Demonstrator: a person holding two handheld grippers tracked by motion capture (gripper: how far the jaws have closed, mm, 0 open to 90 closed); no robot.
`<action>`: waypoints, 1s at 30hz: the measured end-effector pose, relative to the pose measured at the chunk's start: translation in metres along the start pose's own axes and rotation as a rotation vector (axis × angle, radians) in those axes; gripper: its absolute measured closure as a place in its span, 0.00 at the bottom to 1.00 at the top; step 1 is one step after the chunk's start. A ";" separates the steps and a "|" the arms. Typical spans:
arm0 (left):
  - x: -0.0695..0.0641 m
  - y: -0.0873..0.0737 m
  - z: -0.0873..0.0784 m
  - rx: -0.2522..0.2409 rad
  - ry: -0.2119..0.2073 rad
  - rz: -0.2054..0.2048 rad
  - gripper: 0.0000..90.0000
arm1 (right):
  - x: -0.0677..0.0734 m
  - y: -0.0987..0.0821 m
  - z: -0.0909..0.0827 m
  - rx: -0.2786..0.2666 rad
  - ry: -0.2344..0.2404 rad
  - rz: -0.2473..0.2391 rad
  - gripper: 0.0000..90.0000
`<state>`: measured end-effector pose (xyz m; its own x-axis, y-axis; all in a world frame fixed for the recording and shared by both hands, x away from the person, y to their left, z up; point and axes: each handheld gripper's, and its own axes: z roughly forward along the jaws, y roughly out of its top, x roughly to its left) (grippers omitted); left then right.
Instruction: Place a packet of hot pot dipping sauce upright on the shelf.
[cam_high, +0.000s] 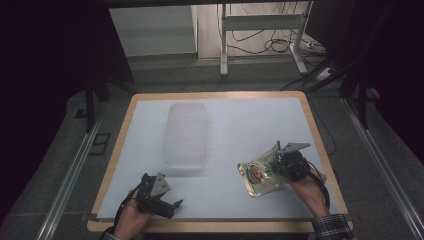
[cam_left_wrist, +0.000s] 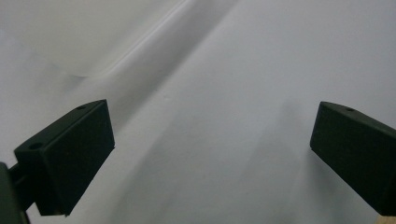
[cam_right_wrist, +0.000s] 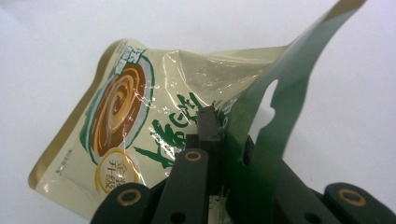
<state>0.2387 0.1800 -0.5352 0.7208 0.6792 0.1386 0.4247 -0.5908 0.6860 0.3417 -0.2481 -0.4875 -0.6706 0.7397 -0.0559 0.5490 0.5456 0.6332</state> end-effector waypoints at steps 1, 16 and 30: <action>0.000 0.000 0.000 0.000 -0.001 -0.002 0.00 | 0.001 0.001 -0.002 -0.011 -0.006 -0.012 0.99; 0.001 0.000 0.000 0.008 -0.003 -0.007 0.00 | 0.006 0.011 -0.021 -0.138 0.053 -0.053 0.99; 0.004 0.000 -0.005 -0.030 0.015 -0.028 0.00 | 0.016 0.025 -0.032 -0.178 0.110 -0.066 1.00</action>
<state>0.2385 0.1846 -0.5312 0.7005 0.7018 0.1295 0.4276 -0.5580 0.7112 0.3289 -0.2357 -0.4477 -0.7577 0.6521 -0.0237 0.4116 0.5058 0.7582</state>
